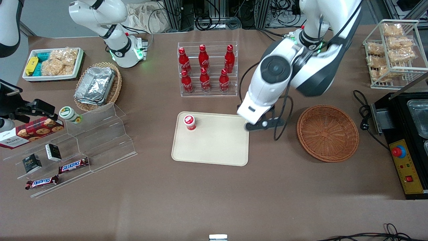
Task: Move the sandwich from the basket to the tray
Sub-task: 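Carry the held sandwich over the cream tray with the left gripper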
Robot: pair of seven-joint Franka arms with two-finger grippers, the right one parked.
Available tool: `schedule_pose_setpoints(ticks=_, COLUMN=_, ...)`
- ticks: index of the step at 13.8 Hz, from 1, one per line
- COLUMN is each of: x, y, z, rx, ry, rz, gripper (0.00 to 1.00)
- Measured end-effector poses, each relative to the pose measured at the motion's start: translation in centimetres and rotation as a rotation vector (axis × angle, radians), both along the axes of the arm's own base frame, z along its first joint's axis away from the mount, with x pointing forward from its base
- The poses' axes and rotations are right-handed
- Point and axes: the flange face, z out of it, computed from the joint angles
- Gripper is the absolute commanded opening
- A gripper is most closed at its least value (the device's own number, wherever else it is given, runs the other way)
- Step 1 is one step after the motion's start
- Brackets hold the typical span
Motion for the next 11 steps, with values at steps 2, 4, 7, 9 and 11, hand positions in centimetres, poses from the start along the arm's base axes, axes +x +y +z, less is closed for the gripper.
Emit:
schedule_pose_setpoints(ticks=2, x=1.1, y=-1.3, z=-5.2, rx=-0.012, ry=0.001, rz=-0.01, gripper=0.14)
schedule_pose_setpoints(ticks=4, x=2.1, y=-1.5, z=-9.4, rx=-0.002, ry=-0.009, rz=-0.016, gripper=0.14)
schedule_pose_setpoints(ticks=7, x=3.0, y=-1.7, z=-14.4, rx=0.018, ry=-0.044, rz=-0.008, gripper=0.22)
schedule_pose_setpoints(ticks=9, x=3.0, y=-1.7, z=-16.7, rx=0.037, ry=-0.043, rz=-0.009, gripper=0.37)
schedule_pose_setpoints(ticks=11, x=3.1, y=-1.8, z=-17.6, rx=0.033, ry=-0.044, rz=-0.008, gripper=0.66)
